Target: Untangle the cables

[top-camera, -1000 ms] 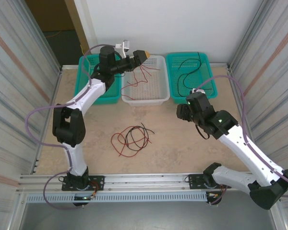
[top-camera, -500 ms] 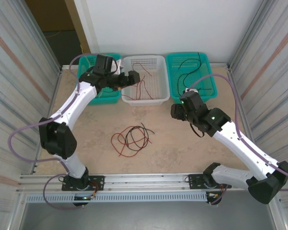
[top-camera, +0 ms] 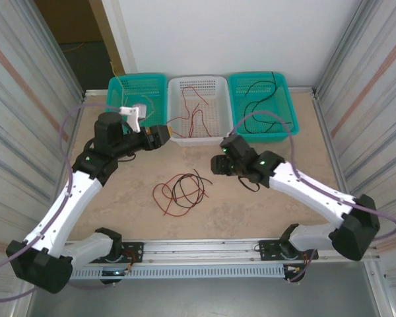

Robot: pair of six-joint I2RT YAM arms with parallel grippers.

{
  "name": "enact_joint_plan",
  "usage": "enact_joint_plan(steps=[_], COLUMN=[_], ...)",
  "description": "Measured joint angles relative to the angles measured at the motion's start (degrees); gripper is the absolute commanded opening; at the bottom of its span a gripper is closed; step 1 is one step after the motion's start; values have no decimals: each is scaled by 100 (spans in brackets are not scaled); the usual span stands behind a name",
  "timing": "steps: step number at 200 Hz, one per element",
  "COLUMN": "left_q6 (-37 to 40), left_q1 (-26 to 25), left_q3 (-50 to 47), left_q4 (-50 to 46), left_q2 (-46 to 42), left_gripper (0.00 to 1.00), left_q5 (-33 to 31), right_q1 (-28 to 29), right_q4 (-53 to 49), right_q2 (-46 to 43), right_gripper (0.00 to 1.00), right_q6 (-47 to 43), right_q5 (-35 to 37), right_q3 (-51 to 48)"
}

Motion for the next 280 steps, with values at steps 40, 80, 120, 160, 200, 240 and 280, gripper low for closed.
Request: enact_joint_plan(steps=[40, 80, 120, 160, 200, 240, 280], left_q6=[-479, -918, -1040, -1086, -1088, -1088, -1099], left_q1=[83, 149, 149, 149, 149, 153, 153], left_q3=[-990, -1517, -1587, -1587, -1587, -1585, -1574], left_q4=[-44, 94, 308, 424, 455, 457, 632], left_q2=[-236, -575, -643, -595, -496, -481, -452], left_gripper=[40, 21, 20, 17, 16, 20, 33], left_q5=[76, 125, 190, 273, 297, 341, 474], right_q1=[457, 732, 822, 848, 922, 931, 931], right_q4=[219, 205, 168, 9, -105, -321, -614], right_q2=[1318, 2079, 2463, 2815, 2841, 2653, 1578], right_gripper=[53, 45, 41, 32, 2, 0, 0], right_q6=[72, 70, 79, 103, 140, 85, -299], right_q5=[-363, -492, -544, -595, -568, -339, -162], right_q3=[61, 251, 402, 647, 669, 684, 1193])
